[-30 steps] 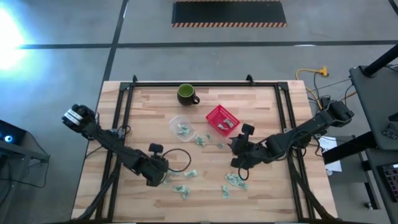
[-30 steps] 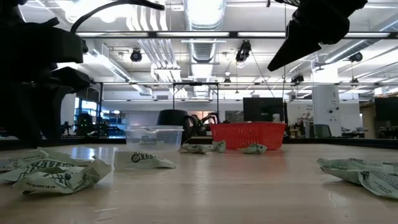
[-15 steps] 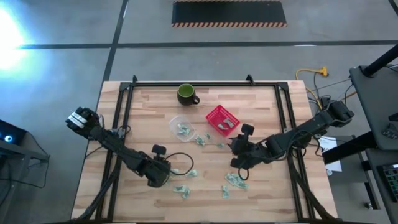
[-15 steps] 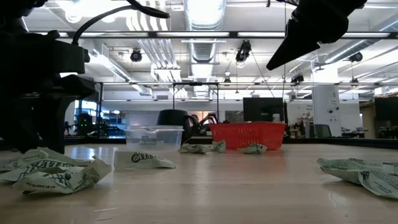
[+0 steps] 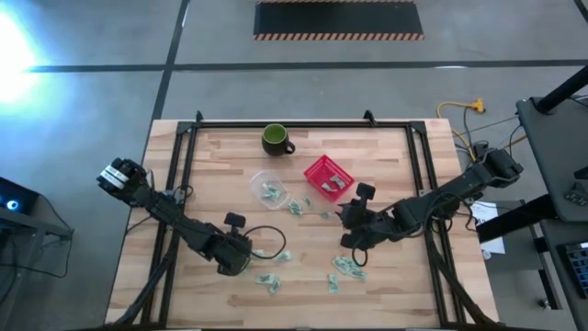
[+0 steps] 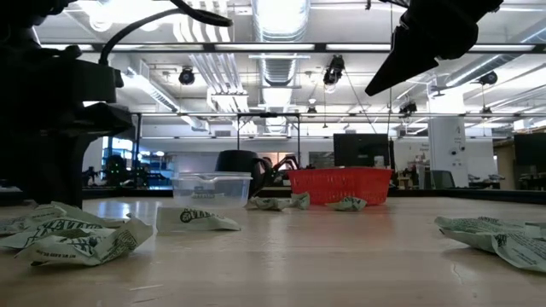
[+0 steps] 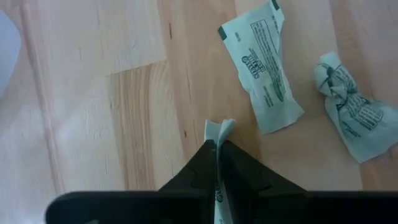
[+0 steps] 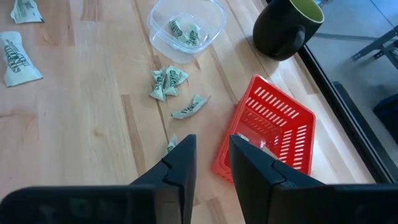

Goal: Pick and place items into bin
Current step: Put the stevia packet into the transparent bin

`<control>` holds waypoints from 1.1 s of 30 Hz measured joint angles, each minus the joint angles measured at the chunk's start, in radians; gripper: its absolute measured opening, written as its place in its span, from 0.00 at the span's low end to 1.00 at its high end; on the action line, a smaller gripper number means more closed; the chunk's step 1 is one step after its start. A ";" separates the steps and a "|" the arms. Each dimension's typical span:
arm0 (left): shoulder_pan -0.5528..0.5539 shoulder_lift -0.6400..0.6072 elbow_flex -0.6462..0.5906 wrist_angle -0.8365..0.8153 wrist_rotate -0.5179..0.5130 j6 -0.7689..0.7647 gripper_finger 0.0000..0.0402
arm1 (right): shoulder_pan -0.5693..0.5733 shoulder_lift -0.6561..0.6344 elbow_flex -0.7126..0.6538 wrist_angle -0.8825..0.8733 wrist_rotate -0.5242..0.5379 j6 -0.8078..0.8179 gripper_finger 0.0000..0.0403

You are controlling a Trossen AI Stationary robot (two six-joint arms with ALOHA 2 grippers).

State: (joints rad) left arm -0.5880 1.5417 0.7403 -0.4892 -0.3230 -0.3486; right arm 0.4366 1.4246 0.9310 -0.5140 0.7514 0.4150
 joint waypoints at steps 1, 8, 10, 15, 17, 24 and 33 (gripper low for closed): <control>0.000 0.000 0.000 0.000 -0.001 0.009 0.02 | 0.000 0.000 0.000 0.000 0.000 -0.002 0.21; 0.000 -0.031 0.037 -0.098 -0.128 0.048 0.00 | 0.000 0.000 0.000 0.001 0.000 -0.007 0.21; 0.000 -0.047 0.045 -0.118 -0.189 0.048 0.00 | 0.000 0.000 0.000 0.001 0.000 -0.008 0.20; 0.000 -0.103 0.051 -0.123 -0.343 0.154 0.00 | -0.001 0.000 0.000 0.005 0.000 -0.008 0.18; 0.000 -0.124 0.051 -0.118 -0.417 0.213 0.00 | -0.001 0.000 0.000 0.006 0.000 -0.008 0.18; 0.050 -0.179 0.046 -0.024 -0.548 0.424 0.00 | -0.001 0.000 0.000 0.038 0.003 -0.018 0.19; 0.238 -0.183 0.040 0.178 -0.441 0.685 0.00 | -0.001 0.000 -0.004 0.079 0.006 -0.017 0.17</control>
State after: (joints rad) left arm -0.3503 1.3586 0.7803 -0.3116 -0.7636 0.3366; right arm 0.4358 1.4250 0.9272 -0.4355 0.7570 0.3977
